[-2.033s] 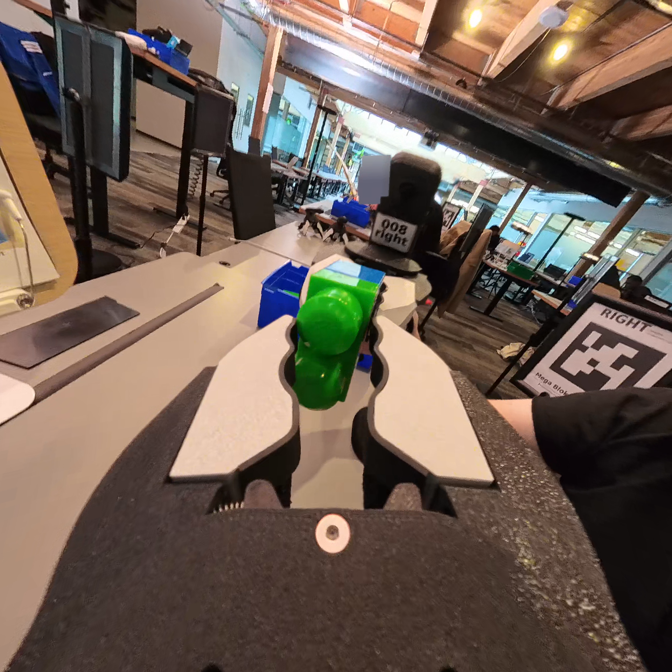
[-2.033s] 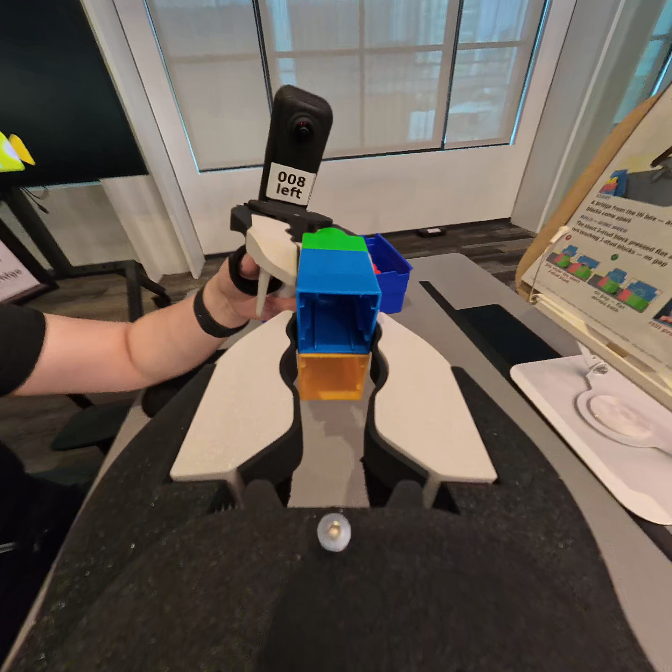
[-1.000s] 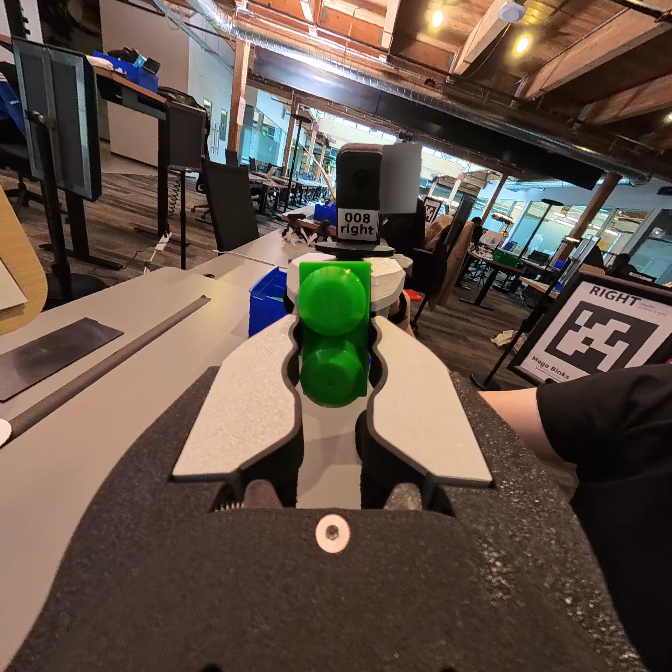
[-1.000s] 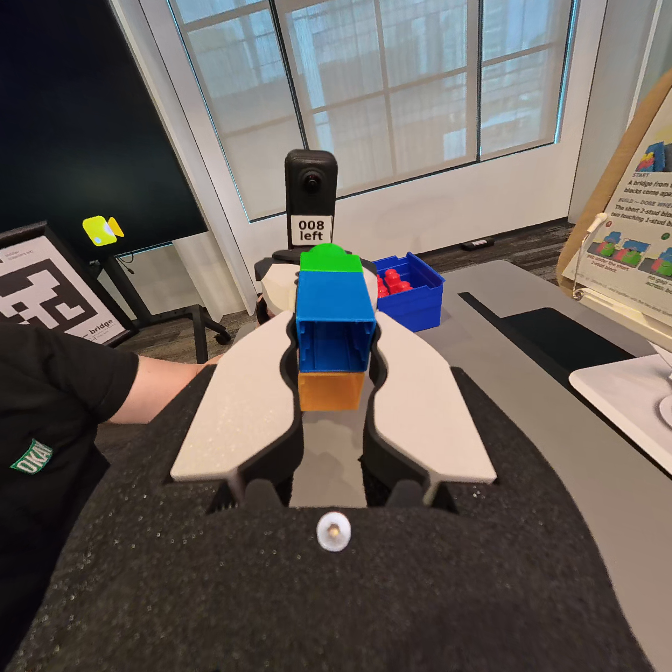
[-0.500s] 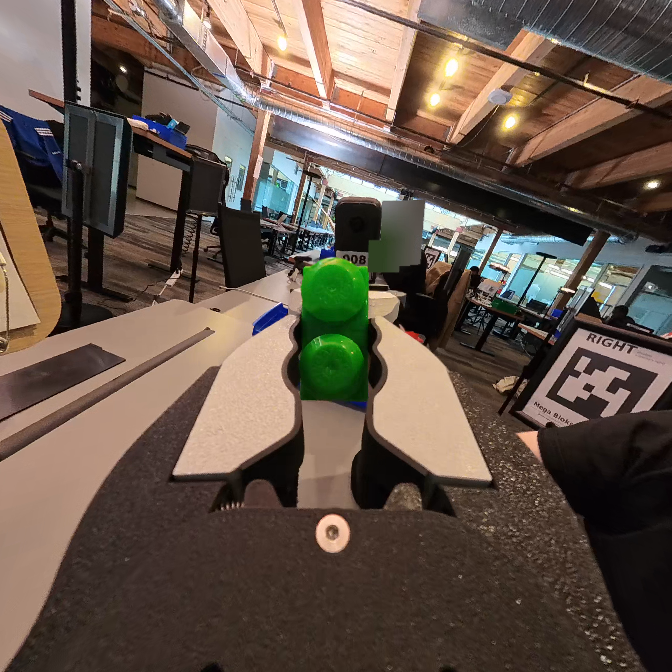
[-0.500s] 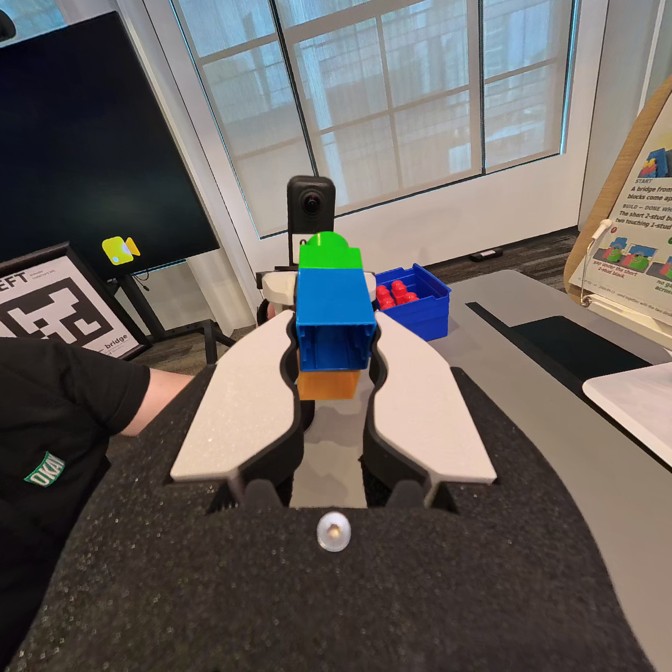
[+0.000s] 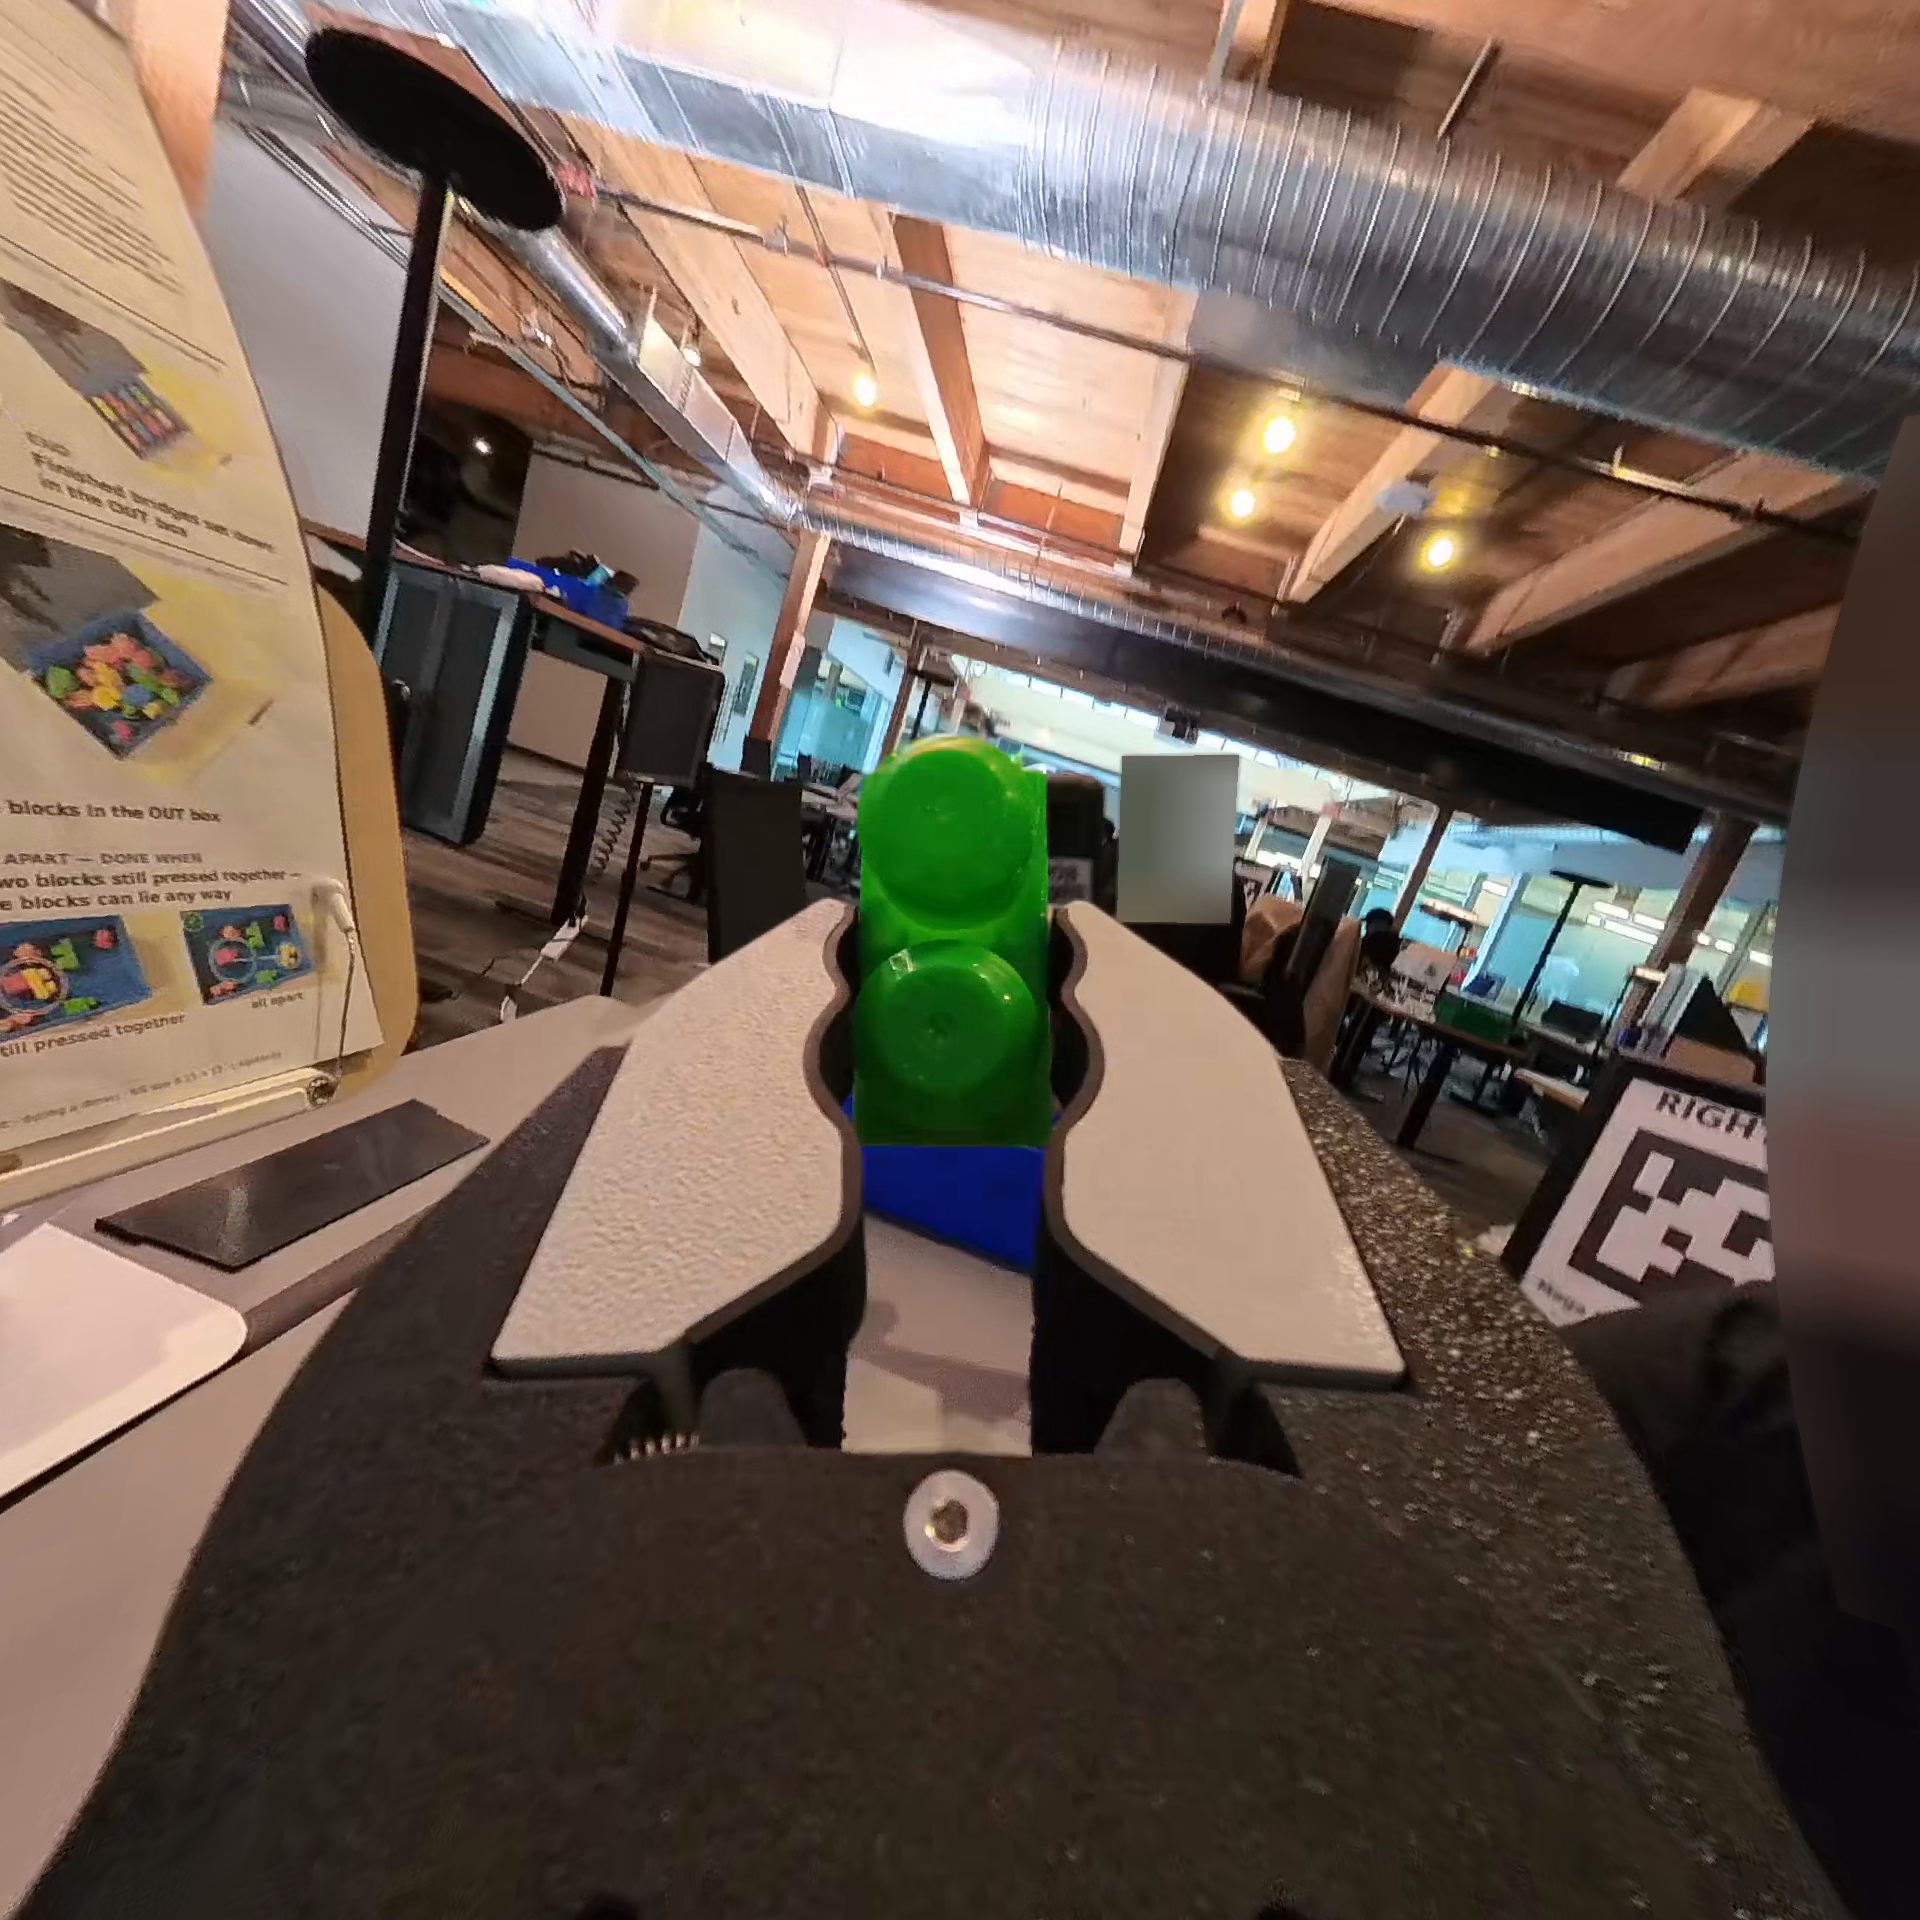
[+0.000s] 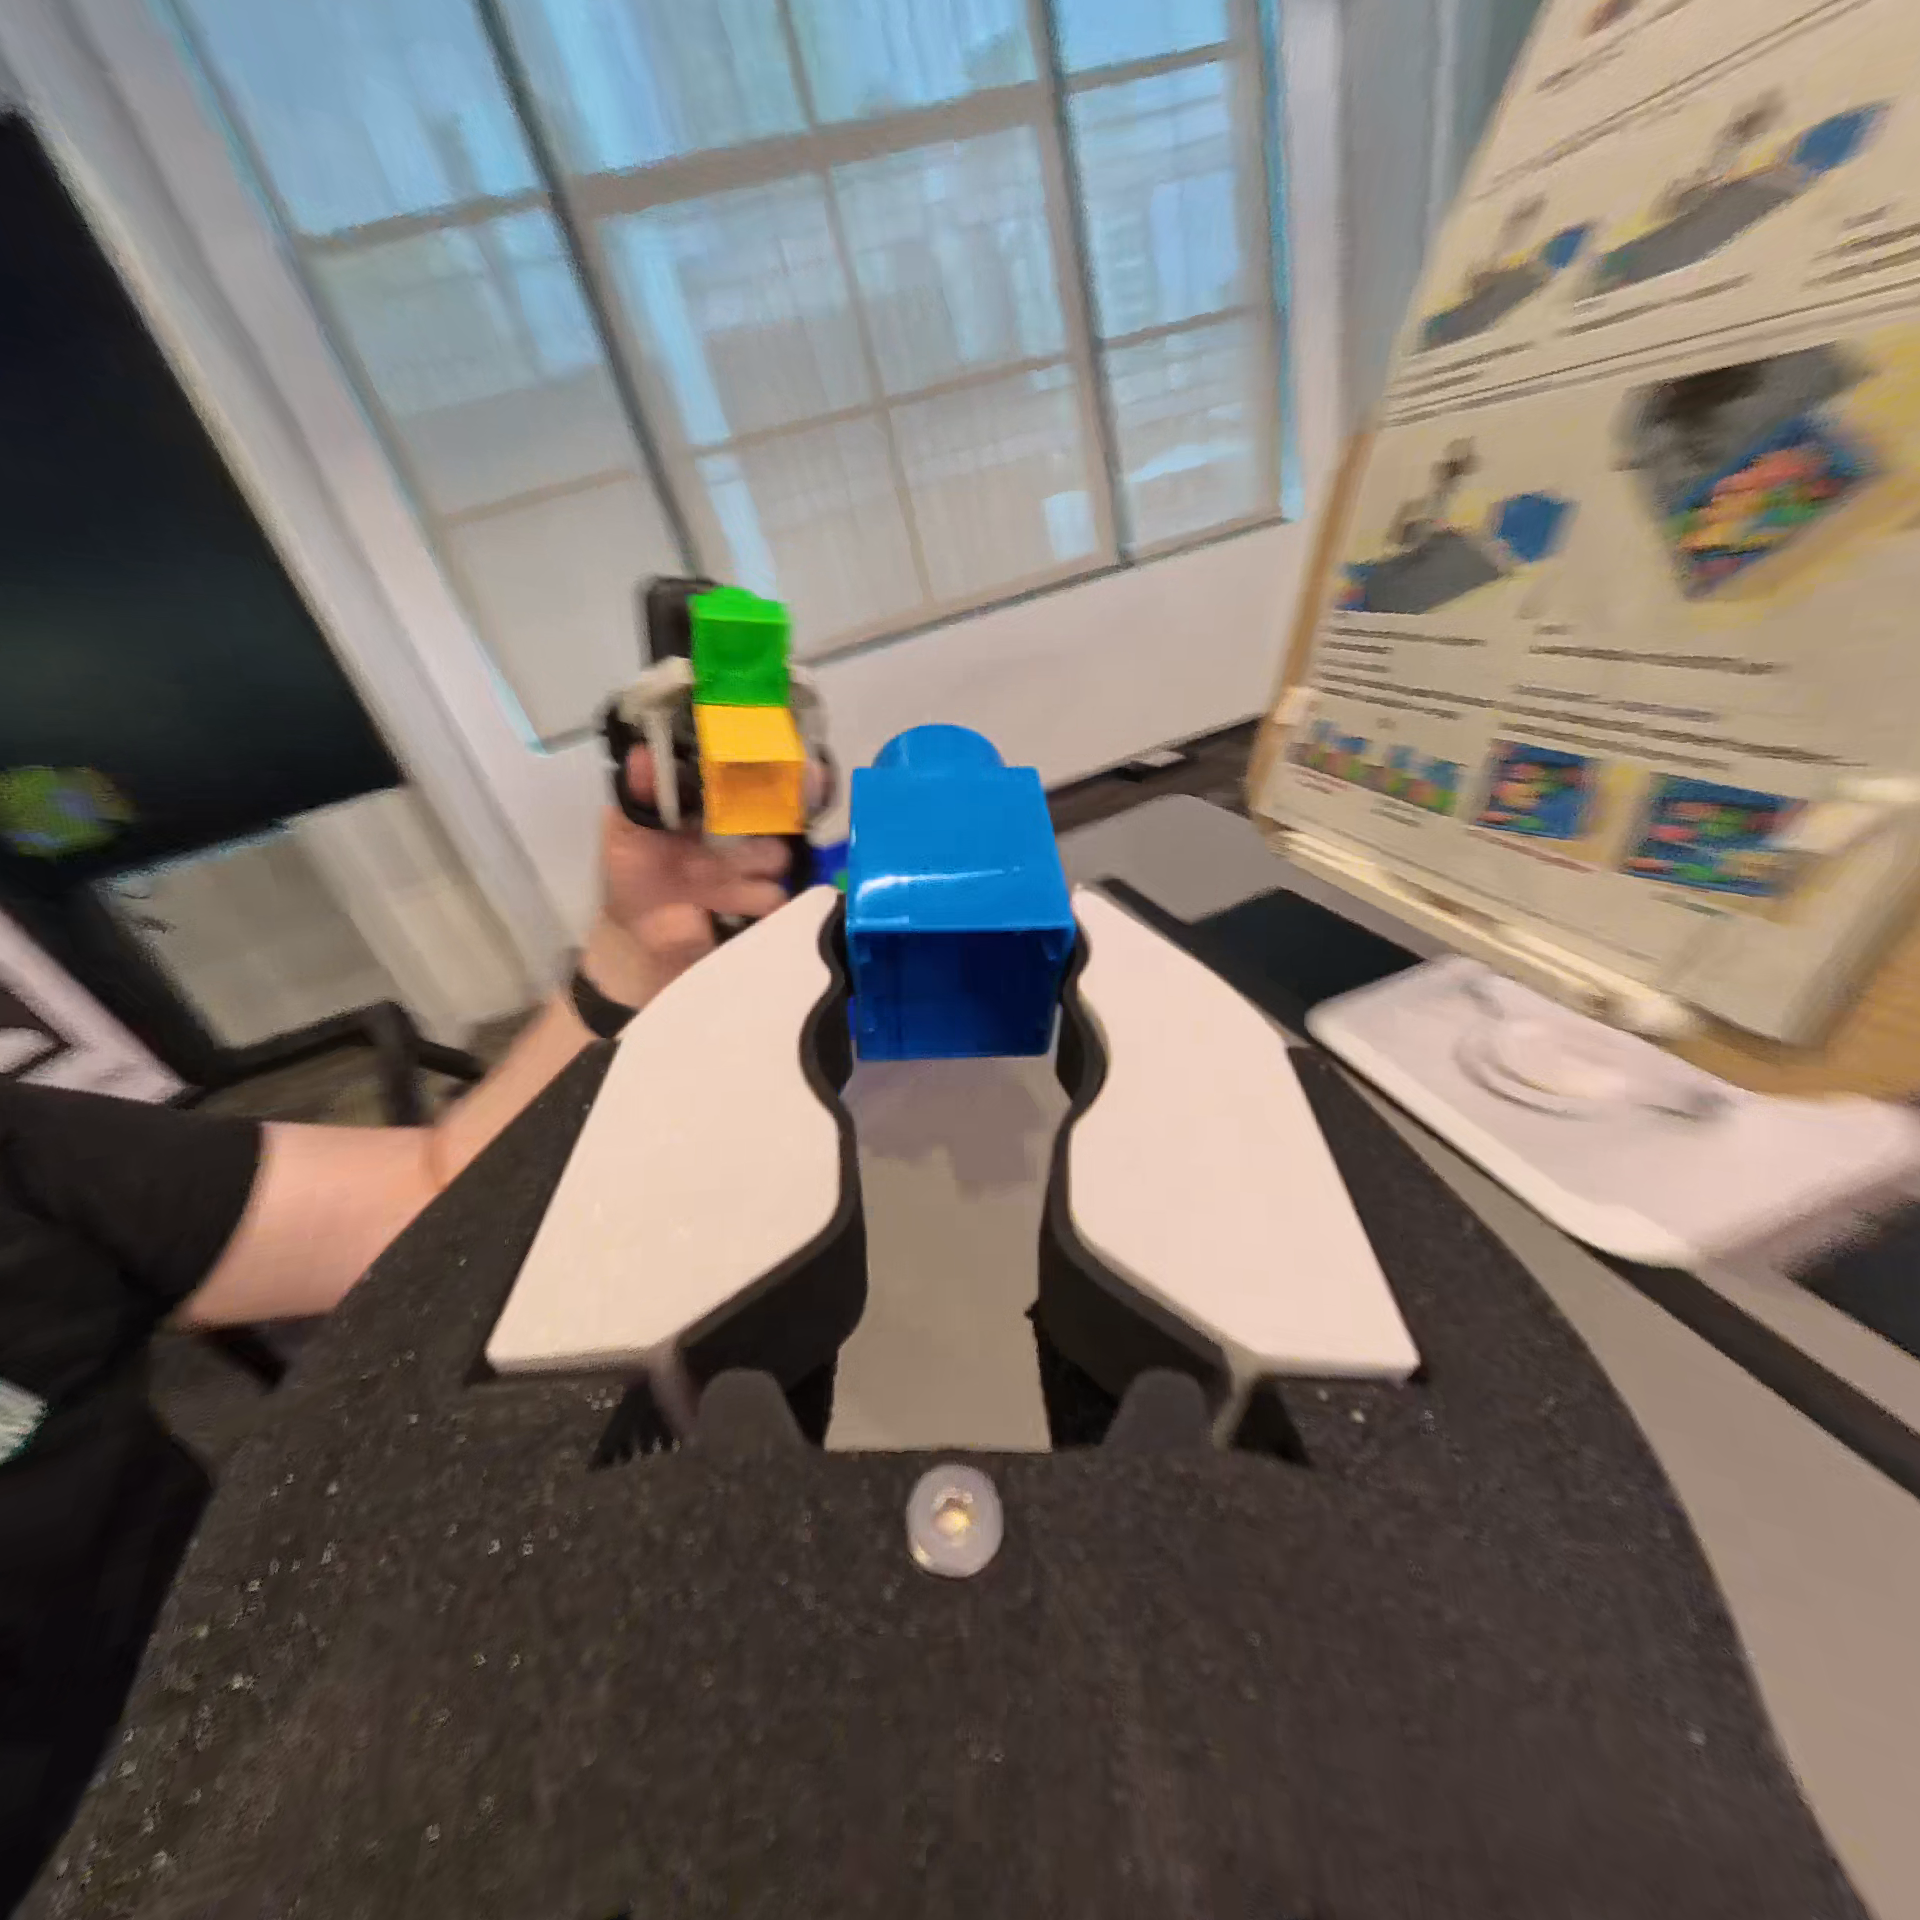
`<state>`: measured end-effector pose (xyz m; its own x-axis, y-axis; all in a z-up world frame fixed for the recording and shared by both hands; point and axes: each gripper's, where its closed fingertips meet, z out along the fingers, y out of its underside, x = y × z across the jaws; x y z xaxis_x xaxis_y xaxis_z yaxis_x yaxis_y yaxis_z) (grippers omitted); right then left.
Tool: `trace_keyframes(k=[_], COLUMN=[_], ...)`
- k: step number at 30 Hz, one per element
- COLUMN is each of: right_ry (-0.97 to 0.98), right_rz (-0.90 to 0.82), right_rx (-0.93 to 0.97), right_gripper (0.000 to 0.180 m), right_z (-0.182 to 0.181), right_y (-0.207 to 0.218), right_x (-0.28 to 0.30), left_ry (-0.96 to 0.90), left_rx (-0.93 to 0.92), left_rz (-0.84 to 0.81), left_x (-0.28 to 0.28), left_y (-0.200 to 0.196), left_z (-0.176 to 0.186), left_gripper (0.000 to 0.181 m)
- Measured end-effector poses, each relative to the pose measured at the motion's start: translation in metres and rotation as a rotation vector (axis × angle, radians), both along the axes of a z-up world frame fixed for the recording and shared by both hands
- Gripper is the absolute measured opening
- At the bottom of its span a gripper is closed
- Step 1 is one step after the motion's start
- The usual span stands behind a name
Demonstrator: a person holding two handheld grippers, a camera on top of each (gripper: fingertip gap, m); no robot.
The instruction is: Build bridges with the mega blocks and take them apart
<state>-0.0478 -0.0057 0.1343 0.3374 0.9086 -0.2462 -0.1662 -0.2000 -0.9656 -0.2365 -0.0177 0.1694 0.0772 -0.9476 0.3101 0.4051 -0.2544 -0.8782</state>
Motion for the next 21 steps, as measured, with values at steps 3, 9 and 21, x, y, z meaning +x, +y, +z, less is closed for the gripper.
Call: trace_keyframes(k=[3,9,21], right_ry=[-0.322,-0.502,-0.308], right_rz=[-0.420,-1.079,-1.203], right_rx=[-0.042,-0.731,-0.547], right_gripper=[0.036,0.036,0.055], right_z=[-0.028,-0.178,-0.157], right_y=[0.015,-0.026,-0.013], right_x=[0.114,0.352,0.380], left_ry=[0.028,0.112,0.178], left_rx=[0.019,0.069,0.041], left_rz=[-0.021,-0.100,-0.131], left_x=[0.006,0.027,0.051], left_y=[-0.007,-0.024,-0.027], left_z=[0.000,-0.006,-0.024], left_gripper=[0.034,0.034,0.034])
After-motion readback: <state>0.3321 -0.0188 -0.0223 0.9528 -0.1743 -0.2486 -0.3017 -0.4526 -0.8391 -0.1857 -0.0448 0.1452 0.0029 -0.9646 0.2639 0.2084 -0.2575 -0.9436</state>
